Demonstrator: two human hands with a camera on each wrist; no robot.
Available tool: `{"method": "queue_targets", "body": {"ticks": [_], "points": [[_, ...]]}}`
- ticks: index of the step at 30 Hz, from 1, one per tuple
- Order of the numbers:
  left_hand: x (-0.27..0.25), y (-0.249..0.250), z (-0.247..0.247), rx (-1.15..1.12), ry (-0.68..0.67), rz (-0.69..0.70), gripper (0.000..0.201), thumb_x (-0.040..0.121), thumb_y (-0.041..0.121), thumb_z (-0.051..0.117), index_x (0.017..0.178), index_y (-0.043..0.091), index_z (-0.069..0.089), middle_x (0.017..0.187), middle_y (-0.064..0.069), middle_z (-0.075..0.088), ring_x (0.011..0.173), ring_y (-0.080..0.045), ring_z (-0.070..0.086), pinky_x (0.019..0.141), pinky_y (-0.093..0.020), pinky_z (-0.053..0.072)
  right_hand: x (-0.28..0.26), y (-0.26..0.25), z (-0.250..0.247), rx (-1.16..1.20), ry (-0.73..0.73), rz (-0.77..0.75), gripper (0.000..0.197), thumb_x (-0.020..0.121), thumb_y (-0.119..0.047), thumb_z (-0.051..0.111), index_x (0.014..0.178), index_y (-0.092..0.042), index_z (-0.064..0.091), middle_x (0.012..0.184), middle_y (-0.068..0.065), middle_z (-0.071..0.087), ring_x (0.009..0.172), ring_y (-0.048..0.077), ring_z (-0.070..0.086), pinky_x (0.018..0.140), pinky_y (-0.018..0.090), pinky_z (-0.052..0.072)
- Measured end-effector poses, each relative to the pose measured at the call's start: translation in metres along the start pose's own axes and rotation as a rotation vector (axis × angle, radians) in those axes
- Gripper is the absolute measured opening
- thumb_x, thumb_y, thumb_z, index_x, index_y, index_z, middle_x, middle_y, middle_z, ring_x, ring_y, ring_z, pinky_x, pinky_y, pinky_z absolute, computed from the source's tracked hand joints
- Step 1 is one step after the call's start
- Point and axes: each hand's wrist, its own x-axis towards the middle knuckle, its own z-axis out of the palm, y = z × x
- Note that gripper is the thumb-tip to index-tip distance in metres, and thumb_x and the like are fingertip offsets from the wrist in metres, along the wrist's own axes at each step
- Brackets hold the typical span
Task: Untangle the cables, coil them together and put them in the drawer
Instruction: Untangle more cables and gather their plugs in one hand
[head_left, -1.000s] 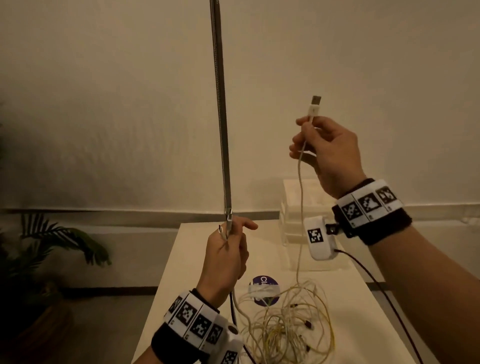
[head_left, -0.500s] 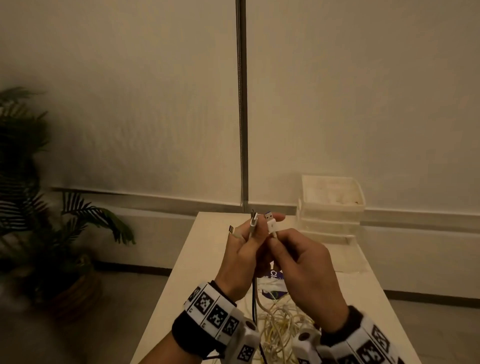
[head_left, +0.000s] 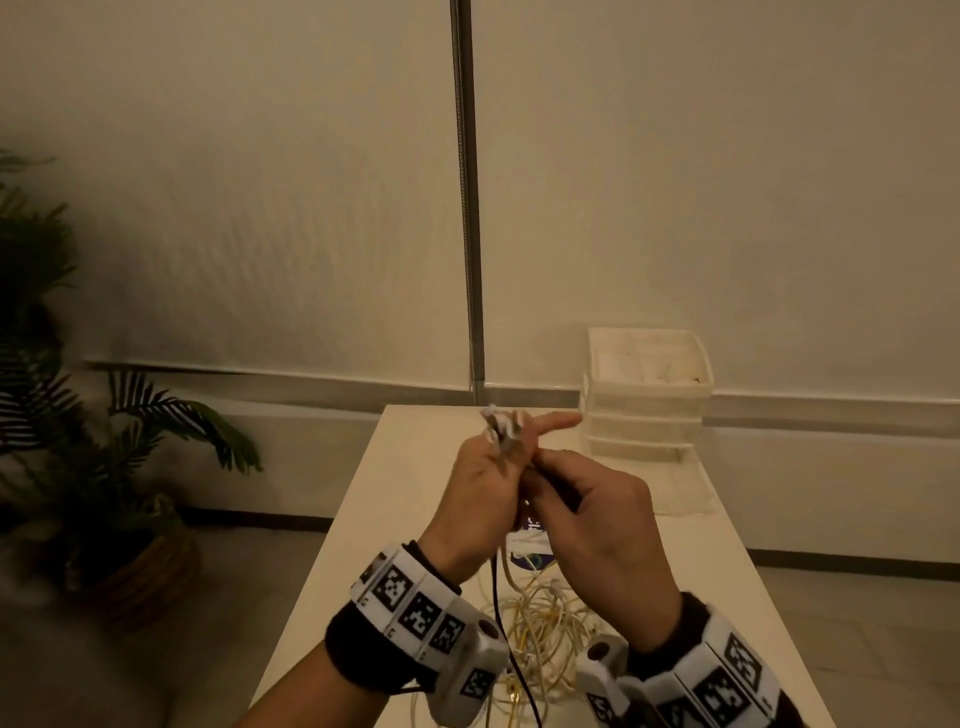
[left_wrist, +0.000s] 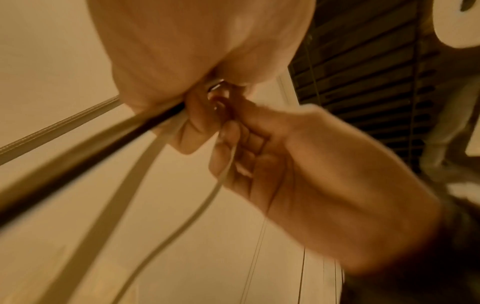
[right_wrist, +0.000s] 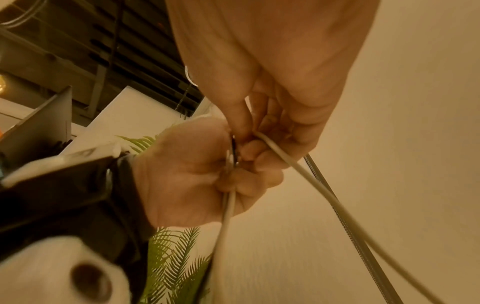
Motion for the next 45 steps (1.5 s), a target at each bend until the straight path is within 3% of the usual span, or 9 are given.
{"method": "queue_targets", "body": {"ticks": [3, 8, 12, 17, 22, 29, 35, 41, 45], "points": [[0.005, 0.004, -0.014, 0.045, 0.062, 0.031, 0.056, 0.100, 0.048, 0.032, 0.094, 0.012, 0.073, 0.072, -0.019, 0.049, 0.054, -0.024, 0.042, 0.048, -0.029, 0.033, -0.001, 0.006, -0.004, -0.116, 0.000, -0.083, 0.027, 0.089, -0.012, 0.065, 0.112, -0.026, 0.069, 0.087, -0.013, 0.072, 0.073, 0.004, 0.067, 0.067, 0.016, 0.053], [0.010, 0.008, -0.029, 0.088, 0.124, 0.082, 0.056, 0.100, 0.050, 0.033, 0.069, 0.010, 0.056, 0.080, -0.009, 0.068, 0.086, -0.030, 0.067, 0.082, -0.051, 0.054, -0.002, 0.023, -0.003, -0.039, -0.137, -0.038, 0.010, 0.089, -0.015, 0.065, 0.096, -0.021, 0.064, 0.071, -0.008, 0.068, 0.065, 0.007, 0.066, 0.062, 0.021, 0.052], [0.016, 0.029, -0.050, -0.255, 0.271, 0.079, 0.052, 0.099, 0.047, 0.031, 0.058, 0.018, 0.041, 0.054, -0.004, 0.034, 0.042, -0.017, 0.043, 0.048, -0.031, 0.050, -0.012, 0.066, -0.006, -0.094, -0.429, 0.066, 0.024, 0.096, -0.027, 0.054, 0.073, -0.031, 0.057, 0.061, -0.005, 0.062, 0.056, 0.008, 0.057, 0.059, 0.023, 0.046], [0.022, 0.057, -0.098, -0.133, 0.493, 0.174, 0.054, 0.101, 0.050, 0.032, 0.054, 0.025, 0.036, 0.048, 0.007, 0.029, 0.040, -0.010, 0.022, 0.039, -0.019, 0.020, -0.052, 0.132, -0.026, -0.083, -0.526, 0.333, 0.034, 0.096, -0.034, 0.048, 0.063, -0.026, 0.052, 0.054, -0.007, 0.051, 0.052, 0.002, 0.046, 0.057, 0.027, 0.040], [0.012, 0.033, -0.071, 0.211, 0.046, 0.065, 0.031, 0.095, 0.039, 0.047, 0.071, 0.022, 0.058, 0.052, 0.014, 0.046, 0.039, -0.003, 0.037, 0.035, -0.018, 0.029, -0.039, 0.129, -0.041, -0.153, -0.424, 0.336, 0.032, 0.094, -0.040, 0.045, 0.067, -0.026, 0.054, 0.057, -0.007, 0.049, 0.055, 0.004, 0.045, 0.056, 0.022, 0.036], [0.014, -0.024, -0.017, 0.678, -0.278, -0.018, 0.038, 0.093, 0.009, 0.051, 0.122, 0.029, 0.065, 0.114, 0.006, 0.071, 0.110, -0.010, 0.062, 0.095, -0.033, 0.048, 0.013, 0.072, -0.050, 0.130, -0.411, 0.300, 0.036, 0.092, -0.034, 0.045, 0.076, -0.003, 0.056, 0.064, 0.000, 0.040, 0.060, 0.013, 0.034, 0.057, 0.023, 0.030], [0.025, -0.026, -0.008, 0.685, -0.132, 0.107, 0.022, 0.087, 0.000, 0.047, 0.085, 0.015, 0.062, 0.072, 0.001, 0.066, 0.064, -0.015, 0.054, 0.060, -0.035, 0.044, 0.028, 0.052, -0.055, 0.132, -0.418, 0.249, 0.034, 0.095, -0.032, 0.044, 0.078, -0.009, 0.063, 0.061, 0.004, 0.039, 0.058, 0.019, 0.034, 0.055, 0.025, 0.029], [0.042, -0.008, -0.026, 0.668, 0.181, 0.252, 0.030, 0.086, -0.006, 0.048, 0.084, 0.019, 0.063, 0.067, 0.012, 0.061, 0.063, -0.003, 0.056, 0.053, -0.014, 0.040, 0.015, 0.072, -0.043, 0.345, -0.378, 0.287, 0.025, 0.096, -0.024, 0.042, 0.092, -0.008, 0.061, 0.066, 0.002, 0.050, 0.059, 0.016, 0.044, 0.055, 0.021, 0.039], [0.055, 0.004, -0.049, 0.611, 0.413, 0.221, 0.025, 0.093, -0.001, 0.048, 0.083, 0.017, 0.061, 0.082, 0.009, 0.067, 0.076, -0.011, 0.063, 0.063, -0.034, 0.048, 0.004, 0.100, -0.034, 0.258, -0.388, 0.256, 0.019, 0.100, -0.010, 0.040, 0.096, -0.004, 0.058, 0.071, 0.004, 0.057, 0.067, 0.016, 0.051, 0.067, 0.024, 0.044]]}}
